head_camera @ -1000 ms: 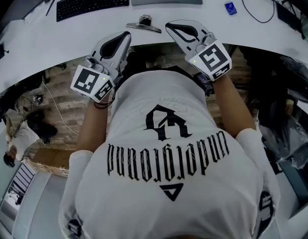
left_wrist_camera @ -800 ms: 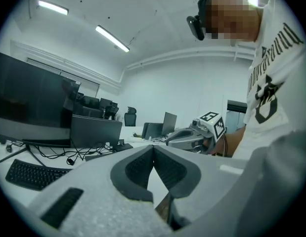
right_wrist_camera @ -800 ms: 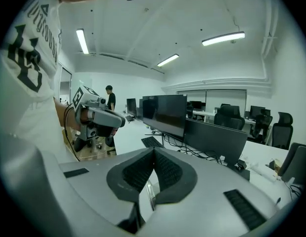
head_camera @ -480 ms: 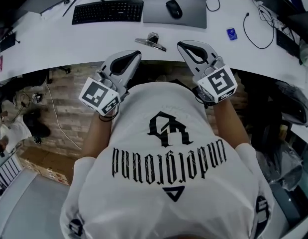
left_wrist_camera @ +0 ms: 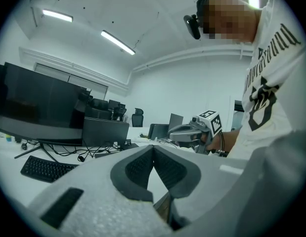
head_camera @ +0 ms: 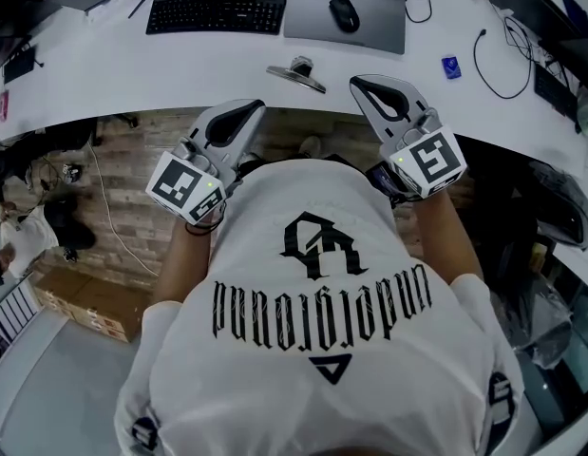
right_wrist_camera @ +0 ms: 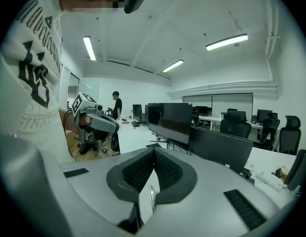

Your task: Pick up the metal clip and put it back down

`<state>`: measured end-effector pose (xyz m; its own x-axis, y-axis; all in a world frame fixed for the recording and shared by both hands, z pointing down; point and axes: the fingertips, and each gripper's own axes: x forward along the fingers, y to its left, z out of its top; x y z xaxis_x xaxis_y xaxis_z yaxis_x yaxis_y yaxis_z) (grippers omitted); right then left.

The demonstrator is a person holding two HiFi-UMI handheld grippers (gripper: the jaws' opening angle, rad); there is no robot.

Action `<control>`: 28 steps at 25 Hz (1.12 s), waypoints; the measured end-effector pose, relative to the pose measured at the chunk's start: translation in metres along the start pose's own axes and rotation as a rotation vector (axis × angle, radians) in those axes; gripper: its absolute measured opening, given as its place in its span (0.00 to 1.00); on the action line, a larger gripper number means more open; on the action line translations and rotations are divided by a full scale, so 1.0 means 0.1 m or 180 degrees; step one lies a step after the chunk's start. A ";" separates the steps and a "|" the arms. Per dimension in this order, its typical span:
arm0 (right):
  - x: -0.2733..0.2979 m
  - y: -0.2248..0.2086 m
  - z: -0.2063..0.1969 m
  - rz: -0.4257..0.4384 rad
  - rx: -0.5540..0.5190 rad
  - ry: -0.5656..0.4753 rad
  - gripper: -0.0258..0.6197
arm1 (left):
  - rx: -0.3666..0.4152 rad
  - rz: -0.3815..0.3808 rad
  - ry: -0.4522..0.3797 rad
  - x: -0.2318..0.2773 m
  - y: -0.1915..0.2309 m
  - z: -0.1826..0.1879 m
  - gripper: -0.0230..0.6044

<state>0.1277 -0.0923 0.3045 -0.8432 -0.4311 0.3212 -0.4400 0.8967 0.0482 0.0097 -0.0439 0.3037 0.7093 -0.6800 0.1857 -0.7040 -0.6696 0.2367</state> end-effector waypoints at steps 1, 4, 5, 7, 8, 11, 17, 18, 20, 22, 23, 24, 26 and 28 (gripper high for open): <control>-0.01 0.00 0.01 -0.0026 0.0006 0.0001 0.06 | 0.0011 -0.0014 0.0001 -0.02 0.01 0.01 0.06; -0.03 0.06 0.03 -0.0104 0.0026 0.0007 0.06 | 0.0038 -0.0050 -0.0004 -0.10 0.05 0.05 0.06; -0.03 0.09 0.03 -0.0128 0.0031 0.0010 0.06 | 0.0043 -0.0058 -0.0005 -0.14 0.07 0.05 0.06; 0.00 0.18 0.06 -0.0167 0.0044 0.0006 0.06 | 0.0053 -0.0075 0.0000 -0.25 0.10 0.04 0.06; 0.02 0.23 0.07 -0.0184 0.0054 -0.0002 0.06 | 0.0060 -0.0085 0.0004 -0.32 0.12 0.04 0.06; 0.08 0.39 0.15 -0.0251 0.0094 -0.0038 0.06 | 0.0085 -0.0119 0.0004 -0.55 0.17 0.01 0.06; 0.17 0.81 0.36 -0.0417 0.0068 -0.0084 0.06 | 0.0145 -0.0206 -0.0024 -1.09 0.22 0.00 0.06; 0.19 0.90 0.39 -0.0442 0.0063 -0.0091 0.06 | 0.0153 -0.0218 -0.0033 -1.19 0.23 0.00 0.06; 0.23 1.11 0.44 -0.0491 0.0058 -0.0107 0.06 | 0.0162 -0.0244 -0.0054 -1.40 0.23 -0.02 0.06; 0.27 1.34 0.49 -0.0533 0.0051 -0.0120 0.06 | 0.0174 -0.0275 -0.0065 -1.62 0.22 -0.06 0.06; 0.28 1.46 0.50 -0.0554 0.0047 -0.0125 0.06 | 0.0185 -0.0295 -0.0065 -1.72 0.22 -0.09 0.06; 0.29 1.58 0.51 -0.0580 0.0050 -0.0128 0.06 | 0.0197 -0.0318 -0.0062 -1.82 0.21 -0.11 0.06; 0.29 1.80 0.53 -0.0637 0.0081 -0.0128 0.06 | 0.0213 -0.0373 -0.0050 -1.98 0.19 -0.16 0.06; 0.26 1.99 0.52 -0.0684 0.0108 -0.0122 0.06 | 0.0219 -0.0419 -0.0046 -2.11 0.16 -0.21 0.06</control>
<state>0.0021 0.0698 0.2730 -0.7398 -0.6159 0.2708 -0.6204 0.7802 0.0797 -0.1506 0.0952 0.2882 0.7954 -0.5888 0.1437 -0.6060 -0.7719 0.1920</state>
